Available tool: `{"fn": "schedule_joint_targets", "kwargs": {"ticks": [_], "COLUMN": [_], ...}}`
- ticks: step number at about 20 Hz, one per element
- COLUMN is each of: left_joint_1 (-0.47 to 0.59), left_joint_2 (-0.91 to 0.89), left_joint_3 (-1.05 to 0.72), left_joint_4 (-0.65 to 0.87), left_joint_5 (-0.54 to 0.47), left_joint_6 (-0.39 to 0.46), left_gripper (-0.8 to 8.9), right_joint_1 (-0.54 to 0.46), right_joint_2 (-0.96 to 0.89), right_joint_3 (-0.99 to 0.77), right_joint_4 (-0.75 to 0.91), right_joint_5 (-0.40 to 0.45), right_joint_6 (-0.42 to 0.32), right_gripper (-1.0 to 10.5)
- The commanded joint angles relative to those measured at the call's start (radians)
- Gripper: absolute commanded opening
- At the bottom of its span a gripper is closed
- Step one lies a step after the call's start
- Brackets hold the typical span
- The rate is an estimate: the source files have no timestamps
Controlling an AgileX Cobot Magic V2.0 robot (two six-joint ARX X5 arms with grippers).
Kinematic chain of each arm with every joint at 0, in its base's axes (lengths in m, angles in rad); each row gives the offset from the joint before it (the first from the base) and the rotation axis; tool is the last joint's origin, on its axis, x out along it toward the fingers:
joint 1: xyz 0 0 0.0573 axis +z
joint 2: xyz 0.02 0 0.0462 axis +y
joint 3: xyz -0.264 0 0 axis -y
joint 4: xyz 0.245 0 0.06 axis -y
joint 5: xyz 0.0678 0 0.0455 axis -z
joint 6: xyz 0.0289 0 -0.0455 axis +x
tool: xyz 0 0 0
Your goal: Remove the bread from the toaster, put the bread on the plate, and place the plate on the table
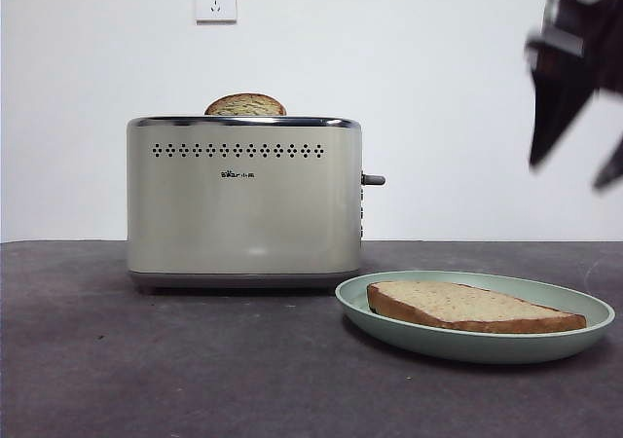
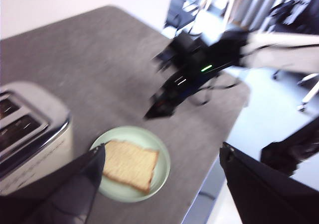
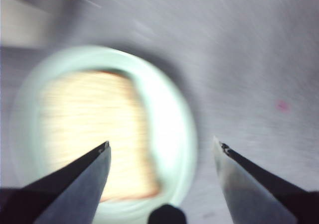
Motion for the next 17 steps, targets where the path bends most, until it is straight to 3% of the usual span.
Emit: {"fn": "schedule_joint_targets", "kwargs": {"ticks": [1,5,9,12,13,15,17], "left_joint_1": [-0.003,-0.002,-0.002,-0.002,-0.002,-0.003,-0.003], "left_joint_2": [0.01,0.027,0.039,0.044,0.044,0.044,0.044], "left_joint_3": [-0.001,-0.001,-0.001,-0.001,-0.001,-0.001,-0.001], "left_joint_4": [-0.042,-0.148,-0.196,-0.222,-0.23,-0.243,-0.243], "left_joint_5": [-0.047,-0.137,-0.203,-0.204,-0.205,-0.204,-0.201], "left_joint_6": [0.023,0.048,0.068,0.096,0.104,0.149,0.161], "left_gripper": [3.82,3.77,3.72,3.55,2.88,-0.24,-0.08], "right_joint_1": [0.002,0.008,0.011,0.011,0.011,0.011,0.011], "right_joint_2": [-0.137,-0.365,-0.47,-0.52,-0.531,-0.55,-0.559], "right_joint_3": [0.002,0.002,0.002,0.002,0.002,0.002,0.002], "right_joint_4": [-0.025,-0.069,-0.098,-0.114,-0.117,-0.122,-0.122], "right_joint_5": [-0.129,-0.293,-0.316,-0.317,-0.317,-0.317,-0.317], "right_joint_6": [0.017,0.043,0.043,0.042,0.04,0.028,0.027], "right_gripper": [3.5,3.4,3.4,1.9,1.2,-0.3,-0.1]}}
